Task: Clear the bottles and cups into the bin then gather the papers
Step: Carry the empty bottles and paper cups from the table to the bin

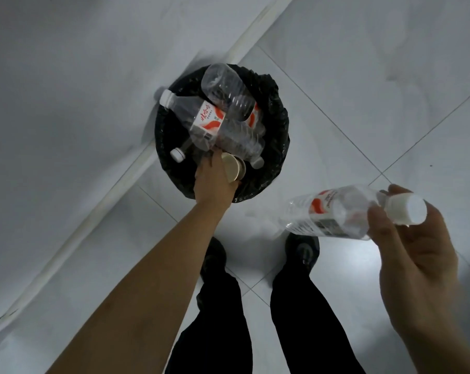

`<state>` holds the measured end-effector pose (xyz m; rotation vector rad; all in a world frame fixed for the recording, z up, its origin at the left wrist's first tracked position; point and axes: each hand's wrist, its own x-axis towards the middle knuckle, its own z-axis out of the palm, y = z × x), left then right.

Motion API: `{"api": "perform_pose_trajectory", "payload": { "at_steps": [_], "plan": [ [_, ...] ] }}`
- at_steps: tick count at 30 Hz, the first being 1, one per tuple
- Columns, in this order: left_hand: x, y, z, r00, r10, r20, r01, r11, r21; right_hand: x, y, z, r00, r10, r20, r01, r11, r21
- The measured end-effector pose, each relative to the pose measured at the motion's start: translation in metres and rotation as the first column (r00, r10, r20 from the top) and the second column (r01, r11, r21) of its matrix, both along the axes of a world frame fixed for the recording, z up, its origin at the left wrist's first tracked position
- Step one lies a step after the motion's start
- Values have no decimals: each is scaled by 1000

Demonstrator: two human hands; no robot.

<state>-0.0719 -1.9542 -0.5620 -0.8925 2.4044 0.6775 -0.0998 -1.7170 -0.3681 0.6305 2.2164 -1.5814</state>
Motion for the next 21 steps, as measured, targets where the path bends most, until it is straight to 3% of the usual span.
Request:
{"api": "perform_pose_trajectory", "payload": {
  "at_steps": [2,4,7,9,11,14,18,21],
  "plan": [
    [2,-1,6,1000,-10,8,9,999,50,-2,-2,4,1000,29,0,-29,999,18],
    [10,0,23,997,-10,-77,17,997,82,-7,-9,9,999,40,6,-40,999,19],
    [35,-4,49,982,-14,-190,5,999,-49,-18,-36,12,996,84,-17,-85,996,-17],
    [56,-12,58,989,48,-142,-63,992,-106,-25,-62,4,994,97,-45,-101,991,-87],
    [76,-23,57,995,102,-1,-102,994,-51,-29,-87,-14,995,89,-41,-94,986,-140],
    [99,-34,48,989,6,146,-21,995,98,-34,-114,-61,983,34,180,2,980,-197],
    [111,-30,41,974,-162,155,132,974,186,-32,-132,-113,773,-41,633,182,970,-159],
    [110,-24,38,988,-121,97,101,977,190,-23,-134,-133,717,-63,694,155,985,-71]
  ]
}}
